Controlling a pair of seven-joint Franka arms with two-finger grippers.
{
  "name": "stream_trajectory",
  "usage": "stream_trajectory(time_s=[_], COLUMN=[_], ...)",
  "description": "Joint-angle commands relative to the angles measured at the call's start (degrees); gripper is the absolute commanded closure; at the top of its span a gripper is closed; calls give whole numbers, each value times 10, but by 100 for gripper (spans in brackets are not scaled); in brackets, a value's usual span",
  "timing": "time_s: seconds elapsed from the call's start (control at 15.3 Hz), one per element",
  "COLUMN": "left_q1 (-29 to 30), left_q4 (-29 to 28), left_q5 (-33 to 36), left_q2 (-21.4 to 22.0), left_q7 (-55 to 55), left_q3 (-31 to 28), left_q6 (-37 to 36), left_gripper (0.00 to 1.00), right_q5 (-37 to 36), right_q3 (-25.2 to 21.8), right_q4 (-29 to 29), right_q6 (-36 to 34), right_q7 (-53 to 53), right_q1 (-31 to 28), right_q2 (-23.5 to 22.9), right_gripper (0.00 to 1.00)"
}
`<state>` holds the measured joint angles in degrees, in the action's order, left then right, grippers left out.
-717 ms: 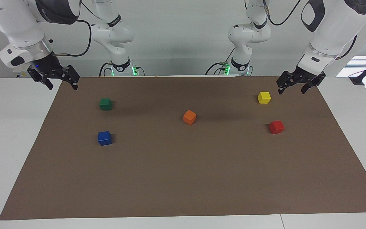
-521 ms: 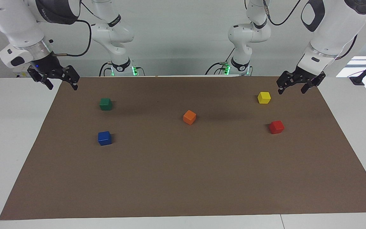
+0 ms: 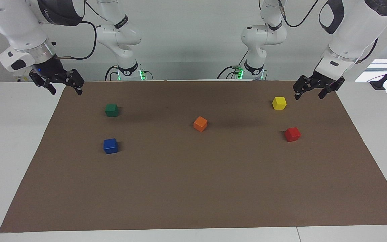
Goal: Transfer red block to right arm and stack on blue block
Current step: 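Move the left gripper toward the red cube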
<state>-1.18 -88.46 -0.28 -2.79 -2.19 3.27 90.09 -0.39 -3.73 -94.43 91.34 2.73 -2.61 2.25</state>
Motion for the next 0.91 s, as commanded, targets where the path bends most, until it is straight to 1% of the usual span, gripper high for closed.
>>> stream_trajectory(time_s=[0.0, 0.13, 0.26, 0.33, 0.65, 0.85], left_q1=[-2, 3, 6, 13, 27, 38], left_q4=[5, -10, -52, -65, -88, -169], left_q5=[3, 3, 5, 5, 8, 8], left_q2=[-3, 2, 14, 14, -14, -6], left_q7=[-3, 3, 2, 3, 3, 1], left_q3=[-12, -12, -12, -12, -13, -13], left_q6=[2, 35, 77, 91, 140, 218], left_gripper=[0, 0, 0, 0, 0, 0], right_q5=[-6, -6, -6, -6, -6, -6], right_q3=[3, 3, 3, 3, 3, 3], right_q4=[-13, -13, -14, -14, -15, -15], right_q6=[7, 5, 3, 3, 4, 5], right_q7=[9, 9, 9, 12, 12, 11], right_q1=[-5, -5, -4, -4, -4, -3], right_q2=[10, 10, 11, 11, 11, 11], right_gripper=[0, 0, 0, 0, 0, 0])
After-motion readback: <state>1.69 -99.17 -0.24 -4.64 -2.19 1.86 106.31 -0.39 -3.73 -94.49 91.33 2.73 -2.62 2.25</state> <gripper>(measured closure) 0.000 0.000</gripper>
